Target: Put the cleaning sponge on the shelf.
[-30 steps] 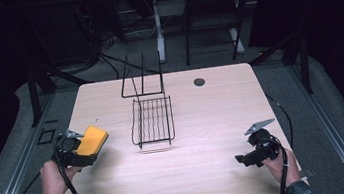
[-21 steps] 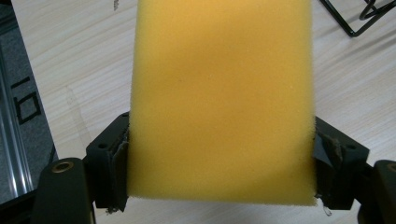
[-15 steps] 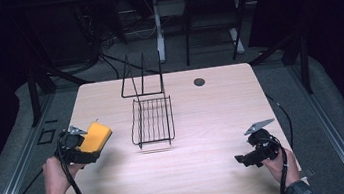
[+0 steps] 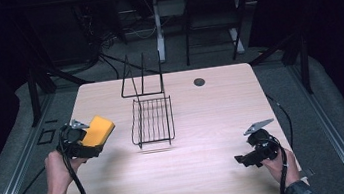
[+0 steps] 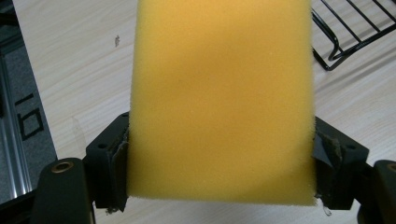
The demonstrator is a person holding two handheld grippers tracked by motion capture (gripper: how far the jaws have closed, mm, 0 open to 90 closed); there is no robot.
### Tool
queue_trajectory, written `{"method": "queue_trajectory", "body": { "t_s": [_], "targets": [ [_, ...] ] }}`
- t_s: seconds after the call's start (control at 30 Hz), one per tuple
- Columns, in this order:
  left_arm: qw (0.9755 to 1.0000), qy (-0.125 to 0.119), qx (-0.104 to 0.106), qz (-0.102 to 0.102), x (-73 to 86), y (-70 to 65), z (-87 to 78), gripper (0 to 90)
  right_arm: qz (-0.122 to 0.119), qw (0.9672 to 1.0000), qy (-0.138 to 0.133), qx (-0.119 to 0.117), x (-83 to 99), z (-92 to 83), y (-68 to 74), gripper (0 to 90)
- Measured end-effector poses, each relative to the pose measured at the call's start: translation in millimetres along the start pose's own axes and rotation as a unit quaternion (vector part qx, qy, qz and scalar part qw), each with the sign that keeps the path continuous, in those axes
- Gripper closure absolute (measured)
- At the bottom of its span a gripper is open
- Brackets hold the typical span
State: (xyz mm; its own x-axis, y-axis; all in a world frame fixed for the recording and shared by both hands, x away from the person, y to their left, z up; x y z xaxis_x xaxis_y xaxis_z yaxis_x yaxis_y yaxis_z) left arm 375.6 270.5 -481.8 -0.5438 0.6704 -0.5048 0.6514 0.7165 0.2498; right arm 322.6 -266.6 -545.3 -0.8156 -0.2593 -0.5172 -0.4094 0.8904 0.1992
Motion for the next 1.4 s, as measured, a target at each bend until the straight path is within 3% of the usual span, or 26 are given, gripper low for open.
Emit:
{"method": "queue_trajectory", "body": {
  "t_s": [0.63, 1.4],
  "targets": [
    [0.9996, -0.023, 0.011, 0.01, -21.5, -3.2, -5.5, 22.2, 0.0, 1.0, 0.0, -0.001, 0.5, -0.1, 1.0, 12.6],
    [0.9985, -0.04, 0.032, 0.022, -41.8, -7.9, 8.0, 22.3, 0.002, 1.0, 0.002, 0.002, 1.0, 0.0, 0.6, 13.0]
  ]
}}
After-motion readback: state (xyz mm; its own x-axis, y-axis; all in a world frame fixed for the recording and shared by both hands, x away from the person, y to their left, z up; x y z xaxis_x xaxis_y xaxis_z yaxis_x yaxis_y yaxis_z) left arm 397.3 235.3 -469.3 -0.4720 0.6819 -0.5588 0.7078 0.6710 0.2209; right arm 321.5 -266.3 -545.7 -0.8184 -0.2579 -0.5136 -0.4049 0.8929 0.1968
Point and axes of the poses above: each handheld gripper's, and its own axes: z roughly forward along the jaws, x roughly out of its underside, y roughly to its left, the point moved 1 cm from there along z, roughly forward along the jaws, and after that the axes turned 15 degrees about z, right-handed, at the moved point
